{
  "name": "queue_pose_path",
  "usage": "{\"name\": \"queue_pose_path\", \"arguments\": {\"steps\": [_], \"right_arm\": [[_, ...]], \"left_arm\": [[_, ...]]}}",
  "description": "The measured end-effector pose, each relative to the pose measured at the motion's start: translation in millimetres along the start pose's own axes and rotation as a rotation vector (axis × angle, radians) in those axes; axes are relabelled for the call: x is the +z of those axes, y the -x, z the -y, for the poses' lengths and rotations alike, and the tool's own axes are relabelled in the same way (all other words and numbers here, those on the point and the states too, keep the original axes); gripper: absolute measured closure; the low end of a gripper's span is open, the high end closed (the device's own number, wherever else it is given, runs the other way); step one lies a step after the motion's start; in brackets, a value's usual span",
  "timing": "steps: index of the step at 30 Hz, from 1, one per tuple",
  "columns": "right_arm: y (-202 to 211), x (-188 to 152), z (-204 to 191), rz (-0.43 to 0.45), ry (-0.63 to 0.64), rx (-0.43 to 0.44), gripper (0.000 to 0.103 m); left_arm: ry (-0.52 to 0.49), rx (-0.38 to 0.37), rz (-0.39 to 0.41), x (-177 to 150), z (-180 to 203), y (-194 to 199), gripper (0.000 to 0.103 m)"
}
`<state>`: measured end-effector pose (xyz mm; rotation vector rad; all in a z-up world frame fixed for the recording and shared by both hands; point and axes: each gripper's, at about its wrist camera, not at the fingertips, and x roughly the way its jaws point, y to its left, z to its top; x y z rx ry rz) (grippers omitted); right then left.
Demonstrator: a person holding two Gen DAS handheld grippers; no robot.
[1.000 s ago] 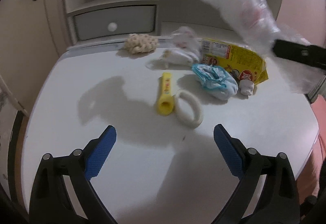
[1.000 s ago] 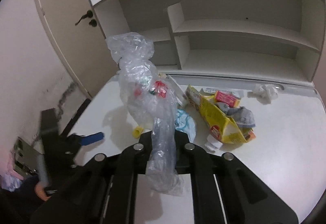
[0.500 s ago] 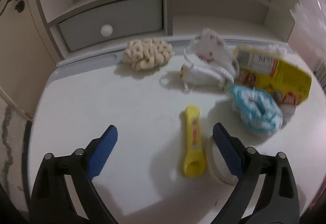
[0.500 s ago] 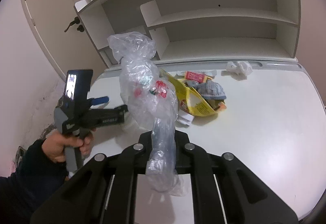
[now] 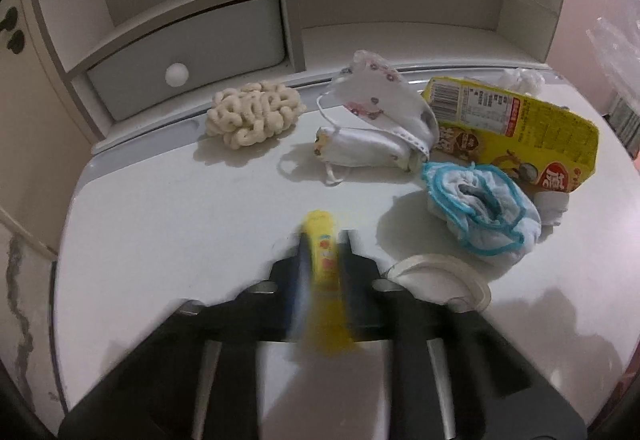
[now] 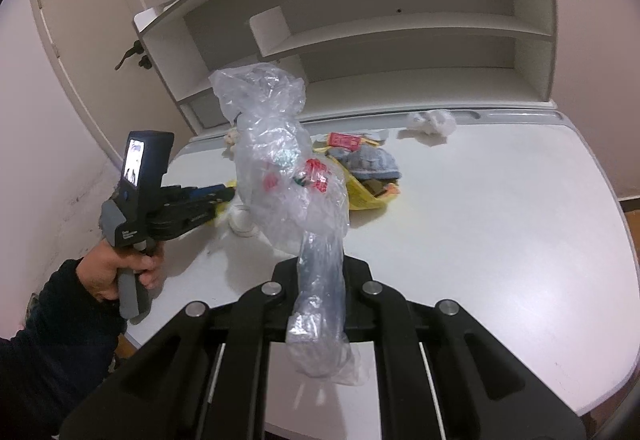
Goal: Collect trash
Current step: 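Grasp the yellow plastic spoon with the left gripper, then carry the plastic bag and yellow spoon to the bin and release both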
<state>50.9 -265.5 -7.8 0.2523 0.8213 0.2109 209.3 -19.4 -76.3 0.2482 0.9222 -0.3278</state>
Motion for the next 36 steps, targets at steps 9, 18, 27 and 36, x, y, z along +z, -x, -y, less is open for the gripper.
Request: {"name": "queue_pose_path", "arguments": {"steps": [9, 18, 27, 36], "right_arm": [[59, -20, 73, 0.091, -0.121, -0.159, 0.094], [162, -105, 216, 0.166, -0.417, -0.570, 0.094], [202, -218, 341, 0.082, -0.704, -0.800, 0.094], [178, -329, 435, -0.149, -0.991, -0.719, 0.094]], "left_arm": [[-0.002, -0.002, 0.104, 12, 34, 57, 0.091], [-0.280, -0.335, 0.226, 19, 237, 123, 0.091], [-0.543, -0.659, 0.176, -31, 458, 146, 0.091], [-0.693, -0.759, 0.066, -96, 585, 110, 0.091]]}}
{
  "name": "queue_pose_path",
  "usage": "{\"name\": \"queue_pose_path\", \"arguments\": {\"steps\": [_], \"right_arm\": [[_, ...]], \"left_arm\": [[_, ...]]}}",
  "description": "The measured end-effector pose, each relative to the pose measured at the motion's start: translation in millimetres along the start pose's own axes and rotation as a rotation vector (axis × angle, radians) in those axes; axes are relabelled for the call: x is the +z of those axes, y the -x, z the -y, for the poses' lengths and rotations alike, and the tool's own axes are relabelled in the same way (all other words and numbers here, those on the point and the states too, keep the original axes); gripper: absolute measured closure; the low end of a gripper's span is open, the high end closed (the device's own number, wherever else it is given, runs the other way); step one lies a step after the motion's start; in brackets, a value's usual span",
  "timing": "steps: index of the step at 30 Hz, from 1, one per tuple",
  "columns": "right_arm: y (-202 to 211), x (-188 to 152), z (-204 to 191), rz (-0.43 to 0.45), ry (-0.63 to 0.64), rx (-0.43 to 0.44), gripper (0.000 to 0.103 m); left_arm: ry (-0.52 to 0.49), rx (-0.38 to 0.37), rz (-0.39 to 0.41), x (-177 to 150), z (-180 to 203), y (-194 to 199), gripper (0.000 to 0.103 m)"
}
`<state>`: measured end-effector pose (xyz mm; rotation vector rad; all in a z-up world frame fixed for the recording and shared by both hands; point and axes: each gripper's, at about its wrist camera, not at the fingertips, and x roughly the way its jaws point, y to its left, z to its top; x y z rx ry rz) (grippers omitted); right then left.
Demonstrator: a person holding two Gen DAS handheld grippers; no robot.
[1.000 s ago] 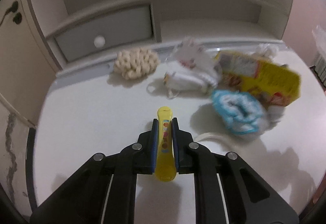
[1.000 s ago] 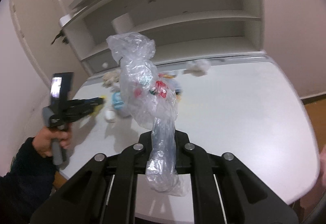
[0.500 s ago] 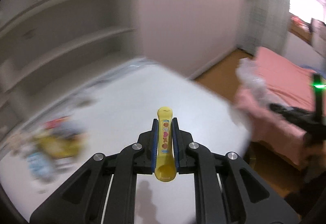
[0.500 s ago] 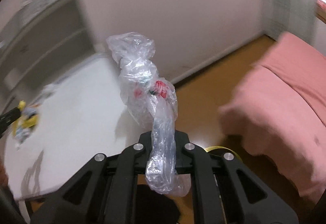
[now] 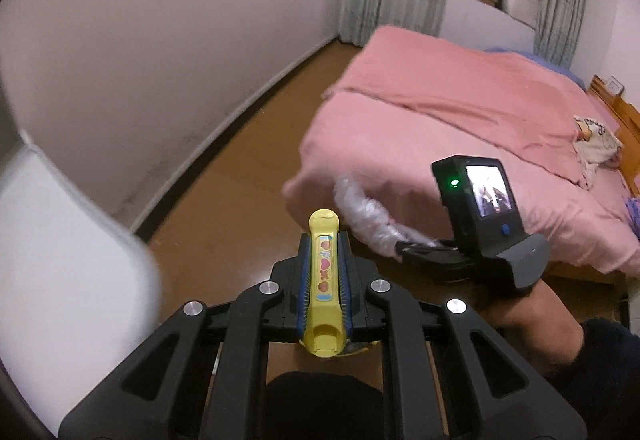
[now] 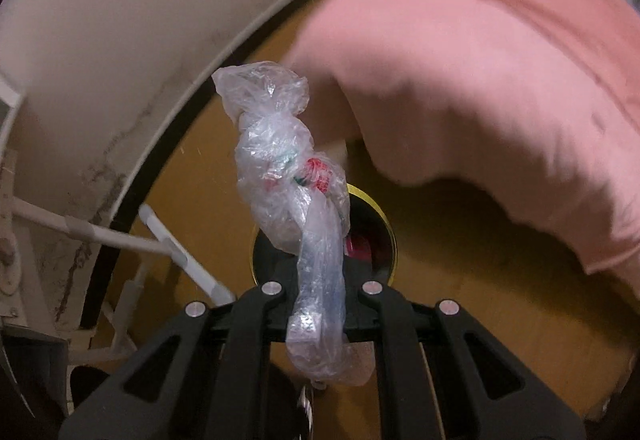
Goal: Collect trash
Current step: 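Carry the plastic bag and yellow spoon to the bin and release both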
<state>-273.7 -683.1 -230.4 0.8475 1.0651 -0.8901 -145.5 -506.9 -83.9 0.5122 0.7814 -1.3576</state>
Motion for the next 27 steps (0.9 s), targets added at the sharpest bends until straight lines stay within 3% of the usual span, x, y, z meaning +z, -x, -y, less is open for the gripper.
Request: {"name": "queue_pose_path", "arguments": {"steps": [7, 19, 20, 21, 22, 23, 27], "right_arm": [[-47, -17, 22, -0.176, -0.050, 0.040, 0.094], [-46, -11, 23, -0.169, -0.066, 0.111, 0.092], [-47, -10, 22, -0.168, -0.067, 0.120, 0.088], [-46, -9, 21, -0.165, -0.066, 0.129, 0.071], [-45, -8, 19, -0.157, -0.064, 0.130, 0.042], [-42, -8, 18, -0.139, -0.061, 0.125, 0.031], [-31, -4, 20, -0.090, -0.077, 0.123, 0.029]], "left_arm": [[0.013, -0.040, -0.097, 2, 13, -67, 0.091], [0.048, -0.040, -0.144, -6, 0, -89, 0.091], [0.053, -0.039, -0.146, -7, 0, -89, 0.091], [0.054, -0.038, -0.148, -8, -1, -90, 0.091], [0.053, -0.037, -0.150, -8, -2, -91, 0.091], [0.053, -0.038, -0.152, -9, -2, -92, 0.091], [0.058, -0.038, -0.164, -10, -2, -97, 0.091]]}}
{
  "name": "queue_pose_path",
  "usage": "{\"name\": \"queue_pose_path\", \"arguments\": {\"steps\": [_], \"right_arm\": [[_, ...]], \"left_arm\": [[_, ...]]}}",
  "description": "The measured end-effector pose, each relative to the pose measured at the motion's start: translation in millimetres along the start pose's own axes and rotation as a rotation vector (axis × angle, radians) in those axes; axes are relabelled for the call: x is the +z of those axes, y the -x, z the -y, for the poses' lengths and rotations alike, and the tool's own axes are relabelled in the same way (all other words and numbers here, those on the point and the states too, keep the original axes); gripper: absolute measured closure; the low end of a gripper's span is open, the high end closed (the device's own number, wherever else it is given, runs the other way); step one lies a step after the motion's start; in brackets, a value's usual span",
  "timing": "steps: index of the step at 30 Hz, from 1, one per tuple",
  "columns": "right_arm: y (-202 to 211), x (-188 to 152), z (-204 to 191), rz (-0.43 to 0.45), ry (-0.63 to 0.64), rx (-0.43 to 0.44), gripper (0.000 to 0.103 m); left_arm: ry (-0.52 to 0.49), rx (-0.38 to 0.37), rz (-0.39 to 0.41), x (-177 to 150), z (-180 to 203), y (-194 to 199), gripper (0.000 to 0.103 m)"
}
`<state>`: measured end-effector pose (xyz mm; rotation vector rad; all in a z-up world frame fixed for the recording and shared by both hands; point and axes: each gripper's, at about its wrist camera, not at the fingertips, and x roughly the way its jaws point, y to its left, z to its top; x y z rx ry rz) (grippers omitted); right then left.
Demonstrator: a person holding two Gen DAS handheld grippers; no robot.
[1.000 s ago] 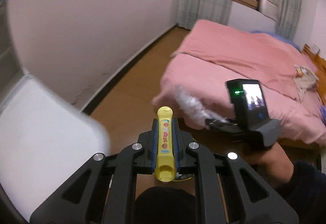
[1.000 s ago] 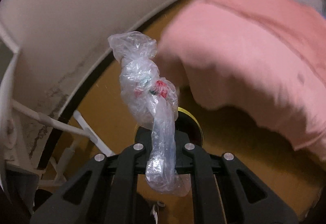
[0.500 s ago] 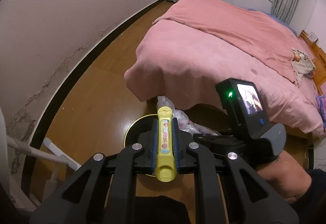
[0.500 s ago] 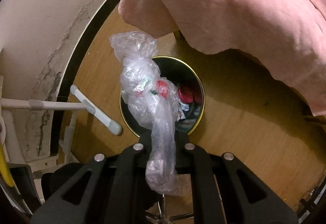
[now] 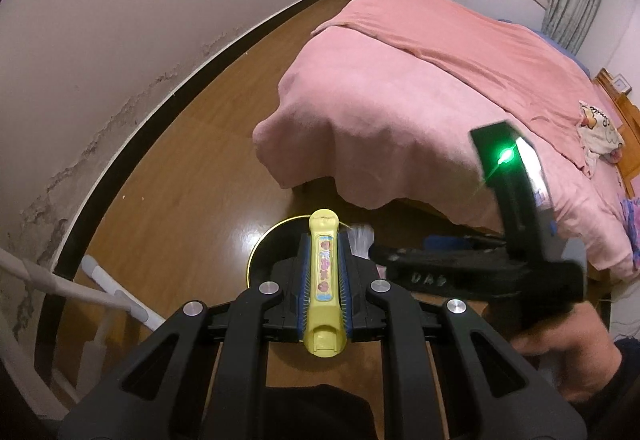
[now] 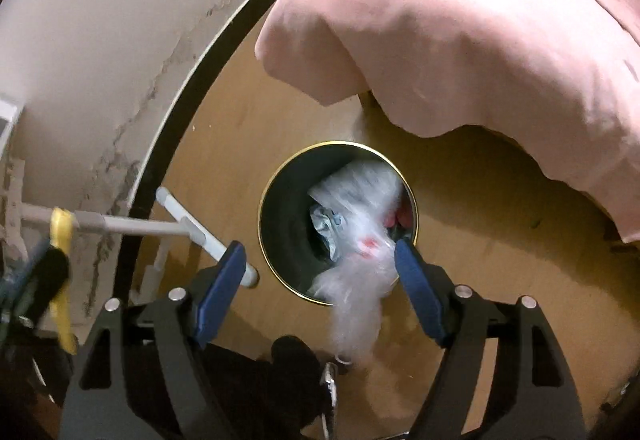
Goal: Collect trash
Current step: 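Carry the plastic bag and yellow spoon to the bin and release both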
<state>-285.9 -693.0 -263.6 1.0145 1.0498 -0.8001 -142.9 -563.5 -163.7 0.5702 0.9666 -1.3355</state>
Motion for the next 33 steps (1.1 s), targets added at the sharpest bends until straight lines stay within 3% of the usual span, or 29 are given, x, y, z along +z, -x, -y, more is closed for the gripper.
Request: {"name": "queue_pose_path", "arguments": {"steps": [12, 17, 18, 19, 20, 21, 27, 33], "right_arm": [[17, 7, 15, 0.068, -0.079, 0.001, 0.029], [27, 9, 28, 0.121, -0.143, -0.018, 0.029], [28, 9, 30, 0.128, -0.152, -0.018, 0.029], [30, 9, 32, 0.136, -0.163, -0.016, 0.029], [32, 10, 34, 0.143, -0.172, -0.015, 0.029], [32, 10, 36, 0.146, -0.176, -0.014, 0.029], [34, 10, 35, 0.152, -0.177, -0.017, 0.029], [43, 8, 21, 0.177, -0.122, -0.042, 0.029]], "left_arm": [[0.006, -0.017, -0.049, -4, 5, -25, 0.091], [-0.011, -0.029, -0.027, 1, 11, -29, 0.090], [-0.012, -0.031, -0.024, 2, 12, -29, 0.087], [-0.010, -0.038, -0.026, 4, 12, -29, 0.071], [-0.002, -0.044, -0.023, 6, 12, -29, 0.045], [0.005, -0.046, -0.012, 7, 12, -27, 0.039], [-0.023, -0.043, 0.018, 10, 18, -13, 0.037], [-0.039, -0.022, 0.065, 4, 18, 29, 0.027]]}}
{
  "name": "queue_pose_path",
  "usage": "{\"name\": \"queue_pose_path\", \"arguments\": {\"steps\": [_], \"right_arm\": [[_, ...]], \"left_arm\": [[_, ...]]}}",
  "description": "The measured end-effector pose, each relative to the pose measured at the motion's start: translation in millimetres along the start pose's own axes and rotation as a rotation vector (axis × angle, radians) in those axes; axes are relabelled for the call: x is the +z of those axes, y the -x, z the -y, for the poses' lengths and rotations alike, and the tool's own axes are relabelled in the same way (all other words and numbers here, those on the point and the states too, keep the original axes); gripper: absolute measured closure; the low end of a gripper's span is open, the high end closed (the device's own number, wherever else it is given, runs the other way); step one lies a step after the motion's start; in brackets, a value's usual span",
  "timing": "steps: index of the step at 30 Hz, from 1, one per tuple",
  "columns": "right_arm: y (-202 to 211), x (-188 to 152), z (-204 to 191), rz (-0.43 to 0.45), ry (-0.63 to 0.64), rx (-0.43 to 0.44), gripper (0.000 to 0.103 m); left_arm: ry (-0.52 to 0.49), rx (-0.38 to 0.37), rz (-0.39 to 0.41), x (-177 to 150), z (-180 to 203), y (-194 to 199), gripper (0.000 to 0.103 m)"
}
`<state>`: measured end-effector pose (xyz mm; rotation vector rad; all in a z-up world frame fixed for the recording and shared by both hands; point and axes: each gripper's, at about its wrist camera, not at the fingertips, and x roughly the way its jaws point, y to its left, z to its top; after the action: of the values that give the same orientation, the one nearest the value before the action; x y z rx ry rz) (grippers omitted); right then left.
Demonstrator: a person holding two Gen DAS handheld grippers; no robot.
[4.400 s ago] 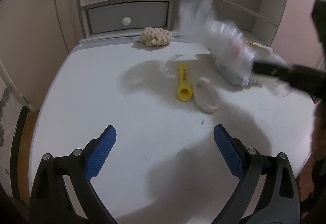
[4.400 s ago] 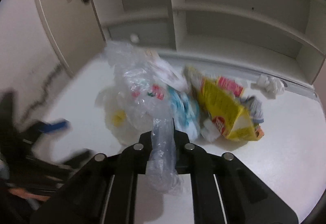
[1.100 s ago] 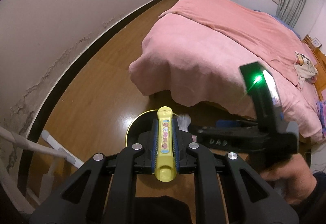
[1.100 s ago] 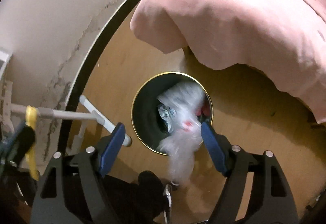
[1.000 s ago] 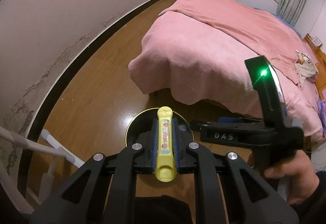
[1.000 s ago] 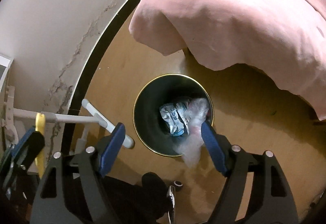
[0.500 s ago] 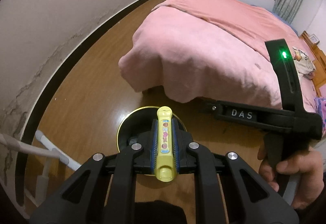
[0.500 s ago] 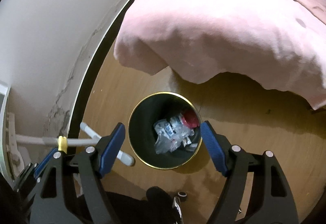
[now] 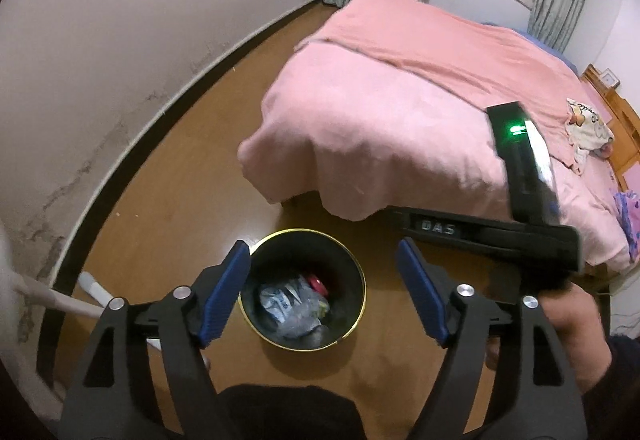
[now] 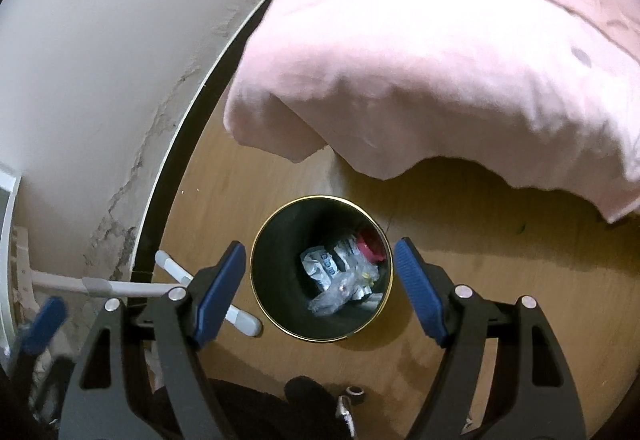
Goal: Collect trash
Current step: 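Carry the plastic bag and yellow spoon to the bin and release both, then move both tools back toward the desk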
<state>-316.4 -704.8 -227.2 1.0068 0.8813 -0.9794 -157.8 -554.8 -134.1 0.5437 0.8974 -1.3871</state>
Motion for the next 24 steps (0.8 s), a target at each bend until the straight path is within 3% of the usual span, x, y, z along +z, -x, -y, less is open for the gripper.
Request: {"name": "queue_pose_path", "arguments": {"steps": [3, 7, 12, 17, 22, 24], "right_arm": [[19, -2, -19, 0.050, 0.069, -0.009, 0.029], [60, -13, -64, 0.150, 0.218, 0.005, 0.029], [114, -55, -149, 0.199, 0.417, 0.166, 0.029], [150, -131, -260, 0.165, 0.691, 0.370, 0.029], [170, -231, -379, 0.056, 1.005, 0.589, 0.029], [173, -269, -421, 0.019, 1.117, 0.642, 0.029]], "left_arm": [[-0.009, 0.019, 0.058, -5, -5, 43, 0.022], [0.006, 0.106, 0.152, -22, -33, 120, 0.011], [0.108, 0.274, 0.224, -66, -106, 214, 0.009], [0.303, 0.549, 0.247, -143, -206, 301, 0.009], [0.555, 0.809, 0.229, -236, -289, 376, 0.009], [0.627, 0.832, 0.243, -265, -301, 398, 0.009]]}}
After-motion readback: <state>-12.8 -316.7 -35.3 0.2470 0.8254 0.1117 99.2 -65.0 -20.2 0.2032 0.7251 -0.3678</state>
